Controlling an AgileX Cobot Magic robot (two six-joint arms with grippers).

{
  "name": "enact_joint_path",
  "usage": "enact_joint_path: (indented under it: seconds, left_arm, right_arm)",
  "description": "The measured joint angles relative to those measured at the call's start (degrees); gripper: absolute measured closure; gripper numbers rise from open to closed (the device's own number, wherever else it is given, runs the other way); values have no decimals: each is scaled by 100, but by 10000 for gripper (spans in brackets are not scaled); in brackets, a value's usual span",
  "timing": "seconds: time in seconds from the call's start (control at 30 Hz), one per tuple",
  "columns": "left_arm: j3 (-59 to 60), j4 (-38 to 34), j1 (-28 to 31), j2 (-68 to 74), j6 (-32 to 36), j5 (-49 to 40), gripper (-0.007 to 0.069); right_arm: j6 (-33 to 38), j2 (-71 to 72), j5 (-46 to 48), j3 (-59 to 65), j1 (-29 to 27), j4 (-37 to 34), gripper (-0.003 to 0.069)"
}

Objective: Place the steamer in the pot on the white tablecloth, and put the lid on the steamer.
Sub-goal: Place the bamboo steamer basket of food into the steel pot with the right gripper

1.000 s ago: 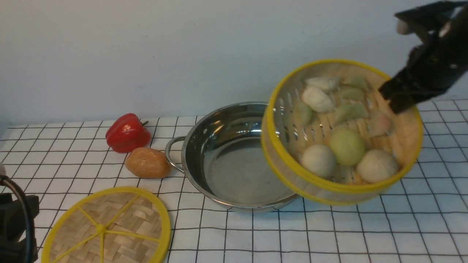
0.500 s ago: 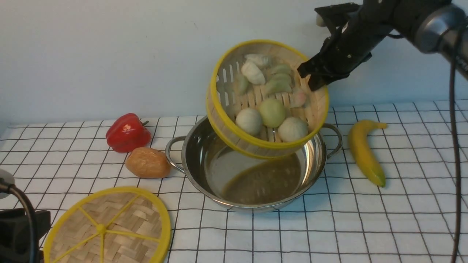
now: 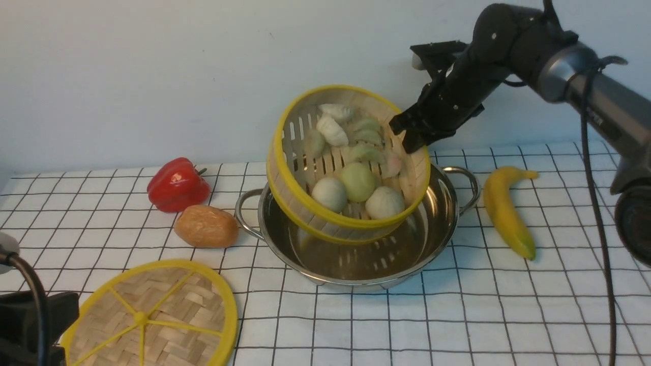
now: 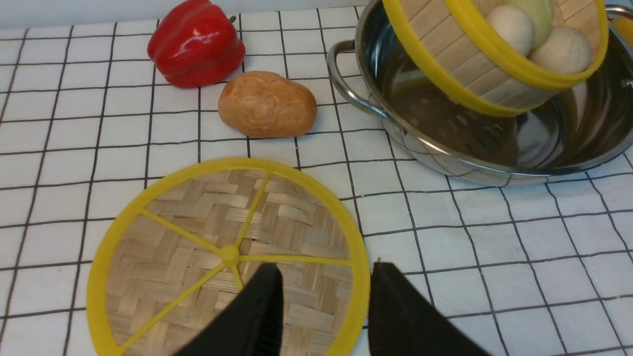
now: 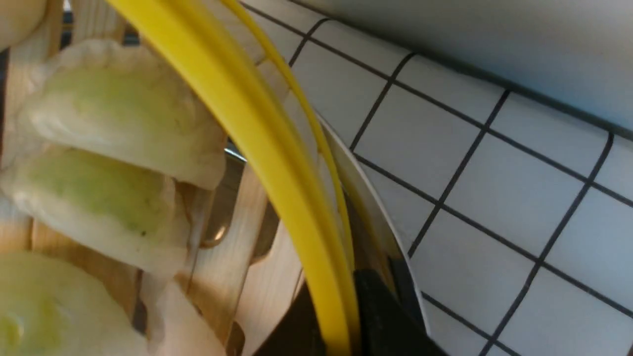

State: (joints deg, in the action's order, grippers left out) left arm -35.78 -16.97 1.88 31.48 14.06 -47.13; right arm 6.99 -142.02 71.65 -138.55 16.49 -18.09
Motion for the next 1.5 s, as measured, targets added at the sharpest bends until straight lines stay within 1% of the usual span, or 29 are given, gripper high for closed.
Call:
enact_joint_path:
  seconds: [0.1, 0.17, 0.23, 0.47, 0.53, 0.8, 1.2, 1.33, 1.5]
  left_arm:
    - [0, -5, 0, 0, 0, 0, 382]
    - [0, -11, 0, 0, 6, 0, 382]
    - [-5, -11, 0, 0, 31, 0, 382]
    - [-5, -16, 0, 0, 55, 0, 382]
    - [-5, -16, 0, 0, 55, 0, 382]
    - [-5, -16, 0, 0, 83, 6, 382]
    - [-5, -16, 0, 0, 112, 57, 382]
    - [-5, -16, 0, 0, 112, 57, 382]
    - [-5, -16, 0, 0, 112, 57, 382]
  right_arm:
    - [-86, 110, 14, 20, 91, 283, 603]
    - [-244, 265, 14, 20, 209, 672, 603]
    - [-344, 376, 14, 20, 254, 797, 603]
    - [-589, 515, 14, 43, 290, 796, 603]
    - [-699, 569, 3, 275, 290, 796, 603]
    - [-589, 787, 29, 1266, 290, 1108, 603]
    - [-595, 895, -64, 1535, 290, 905, 603]
    - [-589, 900, -36, 1813, 290, 940, 603]
    - [-528, 900, -51, 1828, 290, 944, 601]
